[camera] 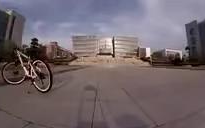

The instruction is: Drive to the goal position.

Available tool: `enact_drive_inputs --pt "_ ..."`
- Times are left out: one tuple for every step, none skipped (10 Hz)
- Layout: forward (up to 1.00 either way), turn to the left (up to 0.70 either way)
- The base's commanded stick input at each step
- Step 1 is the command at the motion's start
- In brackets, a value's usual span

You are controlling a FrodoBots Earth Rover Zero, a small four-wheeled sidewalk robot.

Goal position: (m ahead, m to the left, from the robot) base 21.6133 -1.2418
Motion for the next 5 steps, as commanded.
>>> enact_drive_inputs --pt "0.7 0.0" --pt "0.7 0.0" --pt "0.7 0.0" --pt "0.7 0.0" --pt "0.7 0.0"
